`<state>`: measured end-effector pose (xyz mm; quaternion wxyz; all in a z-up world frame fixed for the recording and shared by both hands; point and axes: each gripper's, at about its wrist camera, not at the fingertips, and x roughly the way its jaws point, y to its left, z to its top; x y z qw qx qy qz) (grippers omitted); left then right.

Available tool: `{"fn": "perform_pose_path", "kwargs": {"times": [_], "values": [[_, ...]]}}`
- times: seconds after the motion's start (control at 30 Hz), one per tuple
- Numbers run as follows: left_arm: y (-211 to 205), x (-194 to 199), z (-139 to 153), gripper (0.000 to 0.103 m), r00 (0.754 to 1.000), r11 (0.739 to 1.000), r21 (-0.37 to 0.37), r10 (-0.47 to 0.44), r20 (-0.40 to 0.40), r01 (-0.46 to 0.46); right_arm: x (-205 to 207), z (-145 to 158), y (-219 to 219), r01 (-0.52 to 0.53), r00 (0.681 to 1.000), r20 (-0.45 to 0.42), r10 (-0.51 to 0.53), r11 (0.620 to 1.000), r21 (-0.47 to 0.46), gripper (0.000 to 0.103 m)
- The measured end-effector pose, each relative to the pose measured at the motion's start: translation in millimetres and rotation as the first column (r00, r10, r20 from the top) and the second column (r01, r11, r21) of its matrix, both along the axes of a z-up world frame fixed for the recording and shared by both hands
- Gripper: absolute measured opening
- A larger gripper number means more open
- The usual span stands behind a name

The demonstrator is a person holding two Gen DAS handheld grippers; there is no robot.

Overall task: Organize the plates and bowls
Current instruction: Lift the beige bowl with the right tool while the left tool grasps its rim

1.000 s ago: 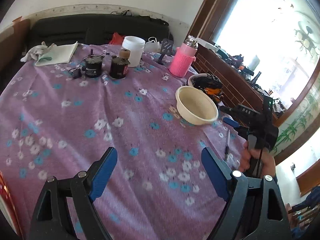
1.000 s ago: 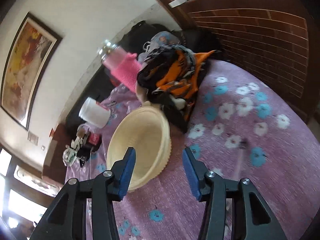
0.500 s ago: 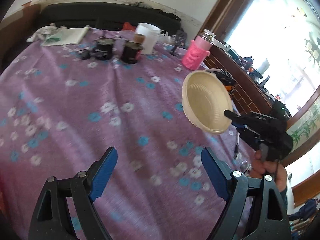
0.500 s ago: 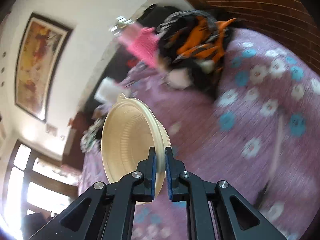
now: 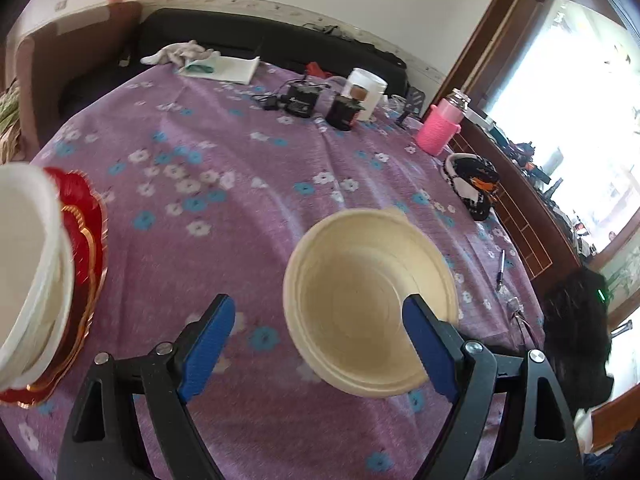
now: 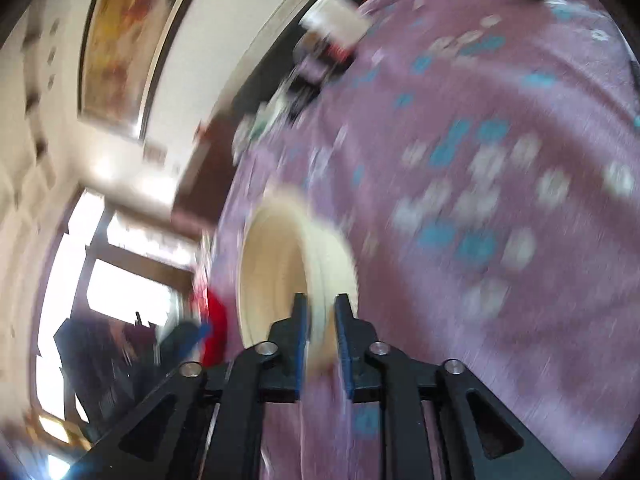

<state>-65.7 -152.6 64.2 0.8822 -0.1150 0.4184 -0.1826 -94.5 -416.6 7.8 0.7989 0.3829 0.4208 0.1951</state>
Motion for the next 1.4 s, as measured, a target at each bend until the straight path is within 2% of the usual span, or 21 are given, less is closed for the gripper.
{"fn": "perform_pose_path", "kwargs": {"times": [0.07, 0.13, 0.2, 0.27, 0.33, 0.5, 0.6, 0.73, 0.8, 0.83, 0.9, 0.97, 1.0, 1.1, 1.17, 1.2, 1.37, 1.4], "values": [[6.1, -5.8, -0.2, 0.085, 1.0, 1.0, -0.004, 0.006, 0.001, -0.006, -11.6, 5.6, 13.6, -0.079, 0.996, 0.025, 0.081, 0.995, -0.059, 0.023], [11.1, -12.8, 0.1, 0.085, 1.0, 1.0, -0.001, 0.012, 0.005, -0.012, -23.9, 16.6, 14.9, -0.111, 0.99, 0.067, 0.121, 0.985, -0.131, 0.023], [11.9, -16.6, -2.1, 0.085, 1.0, 1.0, -0.002, 0.01, 0.001, -0.01, -28.1, 28.0, 6.9, -0.104, 0.986, 0.11, 0.123, 0.981, -0.164, 0.023], [9.8, -20.9, -6.6, 0.085, 1.0, 1.0, -0.003, 0.008, -0.016, -0.008, -20.1, 41.8, -8.8, -0.042, 0.984, 0.162, 0.078, 0.976, -0.215, 0.023], [2.8, -24.9, -14.9, 0.085, 0.998, 1.0, -0.01, -0.009, -0.058, 0.009, -0.5, 48.3, -19.0, -0.041, 0.983, 0.165, 0.086, 0.965, -0.259, 0.023], [-17.6, -32.4, -28.1, 0.085, 0.991, 0.997, -0.046, -0.064, -0.115, 0.059, 33.6, 32.2, -45.0, -0.015, 0.994, 0.1, 0.036, 0.978, -0.206, 0.023], [-26.5, -35.1, -29.0, 0.085, 0.991, 0.997, -0.026, -0.072, -0.116, 0.07, 31.1, 17.6, -44.0, -0.037, 0.997, 0.055, 0.05, 0.976, -0.217, 0.023], [-20.8, -34.4, -17.8, 0.085, 0.995, 0.999, -0.027, -0.033, -0.095, 0.031, 2.3, 4.5, -28.6, -0.128, 0.991, 0.025, 0.133, 0.981, -0.148, 0.023], [-14.3, -35.3, -9.8, 0.085, 0.997, 1.0, -0.027, -0.011, -0.075, 0.009, -19.4, 4.4, -6.0, -0.236, 0.97, 0.03, 0.241, 0.966, -0.105, 0.024], [-11.6, -34.6, -7.0, 0.085, 0.998, 1.0, -0.024, -0.003, -0.068, 0.001, -30.8, 5.6, 8.0, -0.336, 0.94, 0.035, 0.338, 0.94, -0.056, 0.024], [-6.5, -33.6, -2.9, 0.085, 0.998, 1.0, -0.027, 0.014, -0.061, -0.016, -47.5, 14.1, 22.4, -0.469, 0.88, 0.071, 0.47, 0.883, -0.027, 0.024], [-3.6, -34.1, -1.7, 0.085, 0.998, 0.999, -0.031, 0.025, -0.058, -0.027, -54.8, 32.6, 13.4, -0.489, 0.858, 0.147, 0.491, 0.871, -0.058, 0.024], [-4.0, -34.4, -2.5, 0.085, 0.998, 0.999, -0.03, 0.025, -0.059, -0.027, -53.7, 41.8, 2.5, -0.466, 0.863, 0.18, 0.472, 0.881, -0.078, 0.024], [-9.8, -34.1, -7.0, 0.085, 0.997, 1.0, -0.024, 0.011, -0.07, -0.013, -42.0, 60.3, -40.0, -0.298, 0.92, 0.221, 0.325, 0.943, -0.149, 0.026], [-15.3, -33.3, -8.8, 0.085, 0.997, 1.0, -0.009, -0.006, -0.071, 0.005, -29.4, 59.5, -58.8, -0.17, 0.956, 0.187, 0.226, 0.946, -0.275, 0.028], [-16.7, -32.2, -9.5, 0.085, 0.997, 1.0, -0.004, -0.01, -0.071, 0.01, -23.8, 54.6, -65.7, -0.128, 0.97, 0.161, 0.182, 0.946, -0.297, 0.031], [-30.9, -15.2, -27.7, 0.084, 0.994, 0.999, 0.025, -0.023, -0.108, 0.026, -6.4, 21.2, -76.7, -0.144, 0.985, 0.063, 0.163, 0.961, -0.235, 0.031], [-33.4, -13.5, -30.1, 0.078, 0.994, 0.999, 0.032, -0.024, -0.111, 0.028, -5.5, 18.0, -76.2, -0.148, 0.984, 0.059, 0.166, 0.962, -0.23, 0.03]]}}
